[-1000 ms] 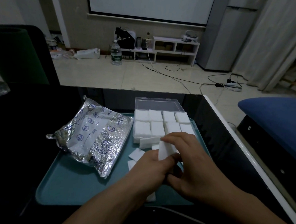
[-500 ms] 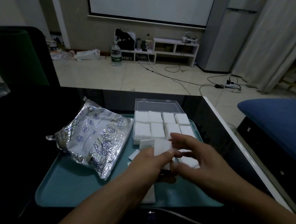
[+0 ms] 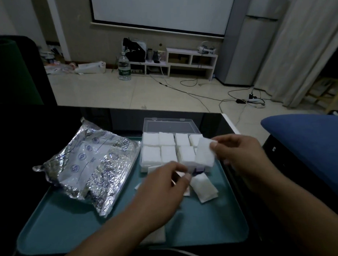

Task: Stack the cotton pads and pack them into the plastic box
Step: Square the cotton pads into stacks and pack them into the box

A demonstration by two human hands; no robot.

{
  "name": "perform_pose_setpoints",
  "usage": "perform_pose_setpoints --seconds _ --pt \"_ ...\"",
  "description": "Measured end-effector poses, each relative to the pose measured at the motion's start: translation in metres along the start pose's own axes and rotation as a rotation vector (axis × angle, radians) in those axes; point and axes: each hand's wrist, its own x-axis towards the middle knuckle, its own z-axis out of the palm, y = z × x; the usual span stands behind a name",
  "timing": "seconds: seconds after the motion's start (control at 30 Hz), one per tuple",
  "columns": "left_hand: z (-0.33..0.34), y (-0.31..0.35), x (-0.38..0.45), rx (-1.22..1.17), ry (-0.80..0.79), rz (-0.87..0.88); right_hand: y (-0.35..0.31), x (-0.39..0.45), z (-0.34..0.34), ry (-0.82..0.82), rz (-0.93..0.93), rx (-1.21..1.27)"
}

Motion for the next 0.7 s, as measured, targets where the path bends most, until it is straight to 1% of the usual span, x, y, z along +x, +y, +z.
perform_pose_setpoints --seconds 0.07,0.1,0.13,0.27,0.37,0.47,0.6,0.7 --pt "-0.012 0.008 0.011 0.262 0.147 0.132 0.003 0.022 -0.009 0.062 0.026 -0.05" --pt "-0.017 0.013 0.02 0.356 0.19 0.207 0.005 0.032 -0.011 0.066 0.032 -0.062" --pt "-0.021 0.018 0.029 0.438 0.196 0.265 0.008 0.039 -0.011 0.057 0.041 -0.08" --pt "-0.007 0.024 0.071 0.705 0.03 0.371 0.019 0.063 -0.003 -0.021 0.085 -0.165" --pt "0.008 0.023 0.088 0.889 -0.085 0.426 0.028 0.071 0.007 -0.064 0.072 -0.245" --pt "0.017 0.019 0.093 0.993 -0.149 0.404 0.036 0.076 0.013 -0.051 0.05 -0.296" --pt "0.018 0.015 0.093 0.989 -0.14 0.359 0.045 0.081 0.017 -0.008 -0.054 -0.393" --pt "0.018 0.013 0.092 0.951 -0.118 0.32 0.047 0.081 0.017 0.008 -0.095 -0.44"
